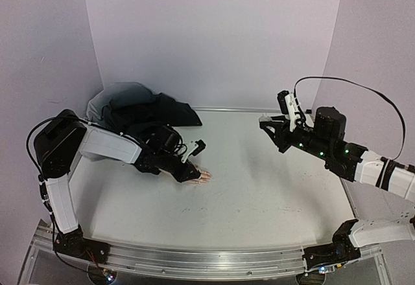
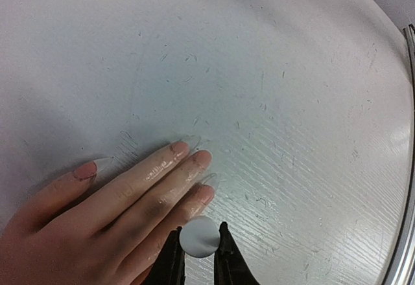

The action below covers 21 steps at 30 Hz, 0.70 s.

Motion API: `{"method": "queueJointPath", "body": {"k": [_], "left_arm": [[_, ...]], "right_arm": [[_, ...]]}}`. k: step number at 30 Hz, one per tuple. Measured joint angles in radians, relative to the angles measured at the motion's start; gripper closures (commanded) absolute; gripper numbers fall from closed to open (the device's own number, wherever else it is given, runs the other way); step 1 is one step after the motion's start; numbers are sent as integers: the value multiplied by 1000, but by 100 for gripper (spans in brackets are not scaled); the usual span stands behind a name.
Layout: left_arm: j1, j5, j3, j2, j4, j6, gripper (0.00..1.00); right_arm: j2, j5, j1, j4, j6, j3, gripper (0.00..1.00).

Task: Paint the nails

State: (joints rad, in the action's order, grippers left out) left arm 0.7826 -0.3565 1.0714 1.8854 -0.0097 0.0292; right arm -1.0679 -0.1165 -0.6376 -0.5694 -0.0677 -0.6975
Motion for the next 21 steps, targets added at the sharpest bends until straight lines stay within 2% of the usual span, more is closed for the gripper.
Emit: {"method": "queueJointPath", "body": {"k": [8, 21], "left_arm": [[0, 19, -40, -53, -1, -1, 100], [-1, 27, -42, -55, -2, -1, 100]], "right_arm": [[-1, -3, 0, 0, 0, 0, 100], [-2, -6, 0, 0, 0, 0, 100]]}}
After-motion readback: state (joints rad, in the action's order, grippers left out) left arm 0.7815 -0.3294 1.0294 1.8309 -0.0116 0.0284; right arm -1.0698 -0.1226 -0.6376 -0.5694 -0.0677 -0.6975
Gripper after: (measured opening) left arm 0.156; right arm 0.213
